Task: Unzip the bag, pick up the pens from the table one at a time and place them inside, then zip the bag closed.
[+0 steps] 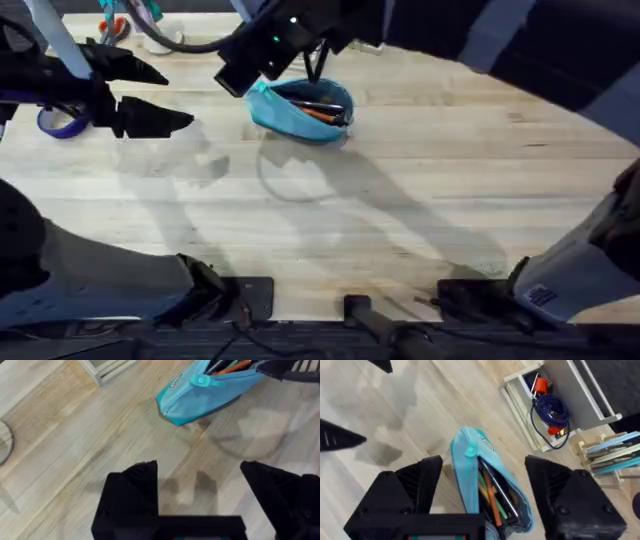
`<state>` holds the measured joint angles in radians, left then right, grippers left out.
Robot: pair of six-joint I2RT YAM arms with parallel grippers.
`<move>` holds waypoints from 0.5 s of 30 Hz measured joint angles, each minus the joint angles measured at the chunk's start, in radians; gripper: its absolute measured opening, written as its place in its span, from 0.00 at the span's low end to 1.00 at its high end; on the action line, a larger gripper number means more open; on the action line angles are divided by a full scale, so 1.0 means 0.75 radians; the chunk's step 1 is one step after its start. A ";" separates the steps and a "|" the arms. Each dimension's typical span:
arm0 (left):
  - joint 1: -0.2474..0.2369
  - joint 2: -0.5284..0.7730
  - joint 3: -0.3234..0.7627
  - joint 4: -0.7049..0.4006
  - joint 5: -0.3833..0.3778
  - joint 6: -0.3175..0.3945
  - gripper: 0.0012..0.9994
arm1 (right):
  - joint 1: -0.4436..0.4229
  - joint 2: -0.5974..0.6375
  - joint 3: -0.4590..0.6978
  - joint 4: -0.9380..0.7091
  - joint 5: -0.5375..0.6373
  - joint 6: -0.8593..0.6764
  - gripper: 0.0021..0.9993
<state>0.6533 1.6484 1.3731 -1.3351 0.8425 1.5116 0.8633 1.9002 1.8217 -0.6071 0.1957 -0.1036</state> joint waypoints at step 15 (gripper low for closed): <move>0.000 0.000 0.000 0.000 0.000 0.000 0.99 | 0.036 0.007 0.018 -0.003 0.158 0.298 1.00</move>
<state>0.6533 1.6485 1.3731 -1.3354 0.8425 1.5116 0.8901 1.9051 1.8353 -0.6091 0.3141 0.1196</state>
